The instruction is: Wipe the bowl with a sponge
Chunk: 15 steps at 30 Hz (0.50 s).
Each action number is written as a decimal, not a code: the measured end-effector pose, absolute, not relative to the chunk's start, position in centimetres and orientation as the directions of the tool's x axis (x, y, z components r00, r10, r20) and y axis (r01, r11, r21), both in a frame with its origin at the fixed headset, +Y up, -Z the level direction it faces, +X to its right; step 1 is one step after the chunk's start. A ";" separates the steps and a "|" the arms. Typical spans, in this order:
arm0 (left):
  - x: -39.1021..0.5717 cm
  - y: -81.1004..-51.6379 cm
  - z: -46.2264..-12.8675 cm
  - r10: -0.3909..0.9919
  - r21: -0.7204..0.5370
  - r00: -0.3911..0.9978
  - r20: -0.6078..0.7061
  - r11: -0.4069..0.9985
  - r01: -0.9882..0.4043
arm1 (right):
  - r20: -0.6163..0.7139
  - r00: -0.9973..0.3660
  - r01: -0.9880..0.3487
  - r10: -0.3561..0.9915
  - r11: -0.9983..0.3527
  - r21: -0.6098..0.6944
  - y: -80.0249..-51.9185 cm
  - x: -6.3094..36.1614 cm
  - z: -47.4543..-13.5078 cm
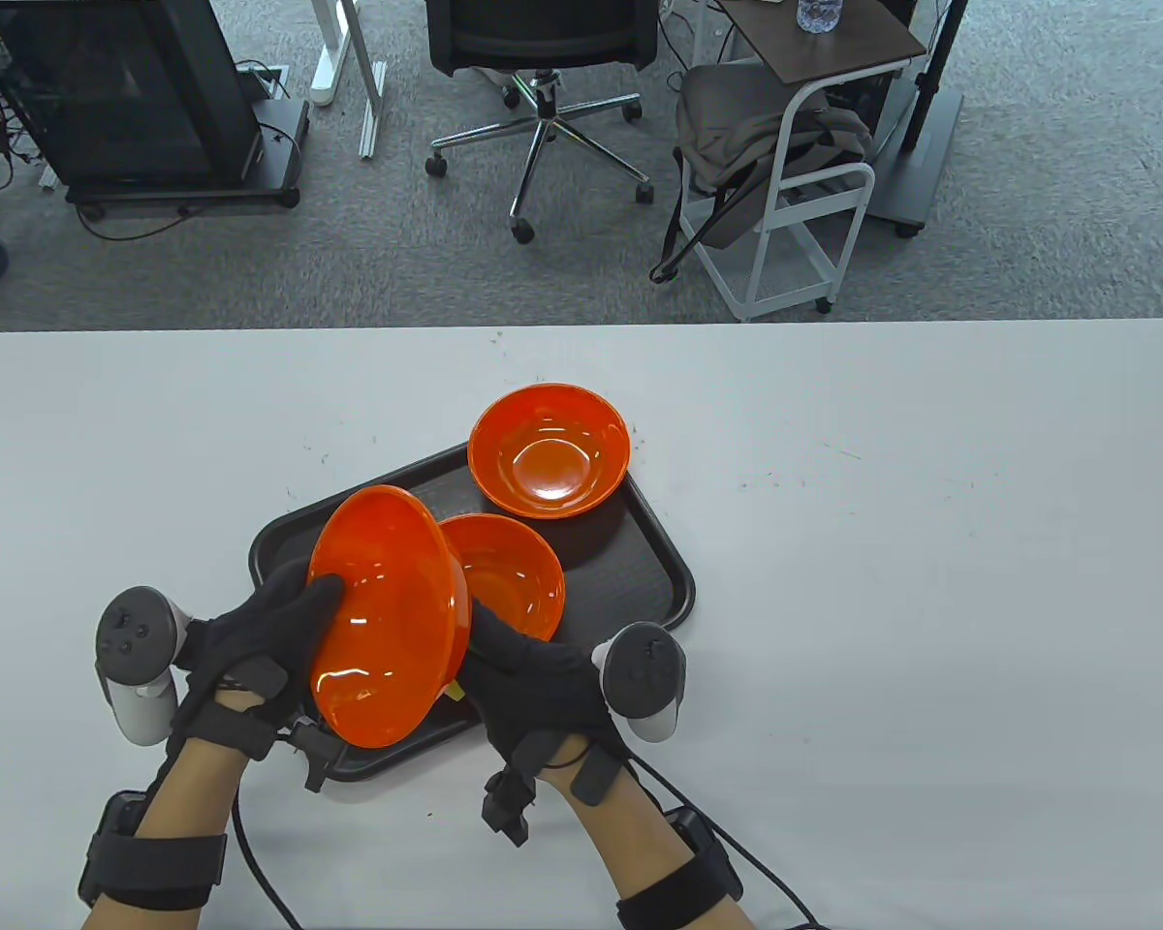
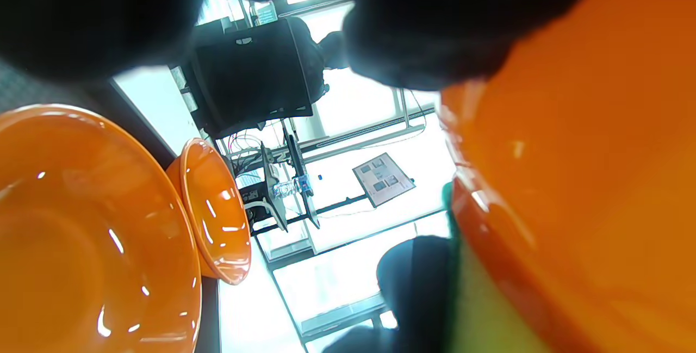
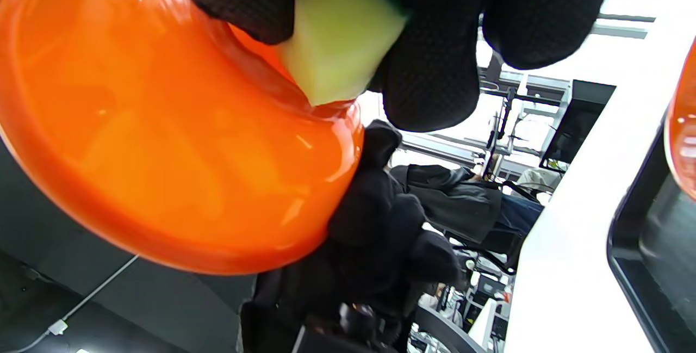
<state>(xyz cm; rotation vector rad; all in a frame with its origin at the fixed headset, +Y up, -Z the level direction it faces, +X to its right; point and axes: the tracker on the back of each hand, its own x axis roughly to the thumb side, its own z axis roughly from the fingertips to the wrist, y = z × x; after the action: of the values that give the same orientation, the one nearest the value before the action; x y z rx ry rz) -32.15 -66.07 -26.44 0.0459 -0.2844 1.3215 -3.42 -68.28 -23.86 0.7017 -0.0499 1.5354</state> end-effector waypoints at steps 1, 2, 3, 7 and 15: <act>-32.2 -66.0 -26.4 0.945 -0.111 0.216 0.246 0.249 -0.962 | 0.447 0.070 -0.911 0.892 -0.125 0.392 -68.4 -3.5 -23.9; -32.4 -65.8 -26.4 0.942 -0.096 0.228 0.246 0.258 -0.961 | 0.429 0.073 -0.907 0.901 -0.118 0.403 -68.5 -3.6 -23.9; -32.5 -65.8 -26.4 0.939 -0.089 0.236 0.249 0.265 -0.960 | 0.418 0.079 -0.906 0.905 -0.110 0.409 -68.6 -3.7 -23.9; -33.5 -65.5 -26.4 0.925 -0.002 0.285 0.251 0.295 -0.956 | 0.391 0.066 -0.905 0.918 -0.109 0.411 -68.9 -3.8 -24.0; -35.9 -65.5 -26.6 0.896 0.138 0.406 0.180 0.386 -0.912 | 0.381 0.007 -0.912 0.924 -0.151 0.382 -69.1 -3.8 -24.0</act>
<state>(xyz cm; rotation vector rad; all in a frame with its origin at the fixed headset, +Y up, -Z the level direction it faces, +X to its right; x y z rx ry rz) -35.87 -65.46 -26.63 0.2287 -0.0803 1.1528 -3.77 -69.06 -24.01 0.6385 0.0257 1.5996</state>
